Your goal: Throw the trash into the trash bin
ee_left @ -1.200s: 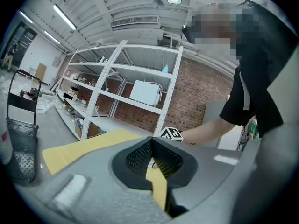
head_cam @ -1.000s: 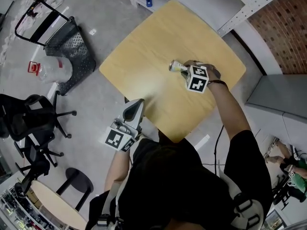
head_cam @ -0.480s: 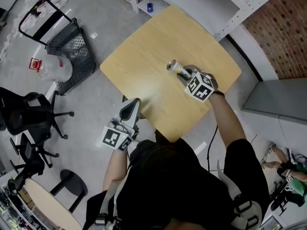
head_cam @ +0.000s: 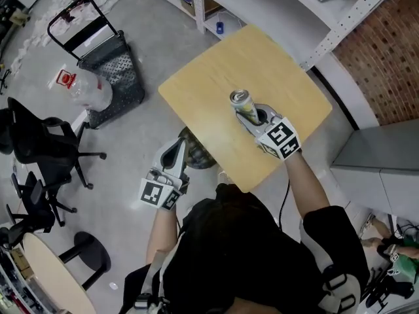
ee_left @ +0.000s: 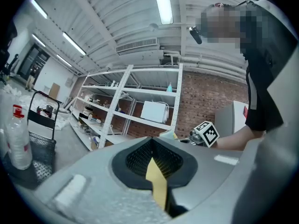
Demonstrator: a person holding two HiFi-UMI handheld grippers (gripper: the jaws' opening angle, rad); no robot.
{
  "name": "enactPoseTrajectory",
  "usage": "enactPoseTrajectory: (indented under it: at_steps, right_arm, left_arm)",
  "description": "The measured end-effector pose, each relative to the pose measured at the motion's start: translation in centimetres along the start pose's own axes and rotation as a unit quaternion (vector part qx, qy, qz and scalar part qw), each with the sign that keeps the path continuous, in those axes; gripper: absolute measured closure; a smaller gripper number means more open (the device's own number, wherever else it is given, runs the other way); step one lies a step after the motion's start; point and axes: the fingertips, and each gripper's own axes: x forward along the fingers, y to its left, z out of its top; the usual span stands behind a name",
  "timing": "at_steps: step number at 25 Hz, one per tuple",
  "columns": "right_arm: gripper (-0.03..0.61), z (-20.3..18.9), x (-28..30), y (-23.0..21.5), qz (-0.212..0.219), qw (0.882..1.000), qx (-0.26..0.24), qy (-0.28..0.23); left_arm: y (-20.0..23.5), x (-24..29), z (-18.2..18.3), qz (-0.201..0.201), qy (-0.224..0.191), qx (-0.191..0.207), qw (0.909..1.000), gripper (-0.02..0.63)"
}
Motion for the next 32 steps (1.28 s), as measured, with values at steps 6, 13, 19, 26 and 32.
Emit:
enactPoseTrajectory:
  at_steps: [6,13,19,26,32]
  right_arm:
    - [0.517,5.4,1.5,6.6,0.053,0.997,-0.027,-0.046]
    - [0.517,9.6,3.5,15.0,0.135,0.986,-0.047,-0.086]
    - [0.517,12.0,6.1,24.2,0.222,0.967,-0.079,-0.100]
    - [0.517,14.3,6.6,34.6,0.298,0.942,-0.082,-0.128]
    - [0.517,15.7,6.0,42.6,0.349,0.921,-0.098,-0.141]
  left_arm:
    - [1.9,-7.7,3.0,0.072,-0.025,0.006,0.9971,0.614]
    - [2.9,-18.9,5.8,0.169,-0.056,0.033,0.9835,0.614]
    - [3.3,-28.7,7.2,0.256,-0.104,0.018,0.9609,0.614]
    - [3.1,-36.8,6.9,0.309,-0.121,0.026,0.9429,0.614]
    - [2.4,-43.7,6.6,0.352,-0.130,0.031,0.9264,0.614]
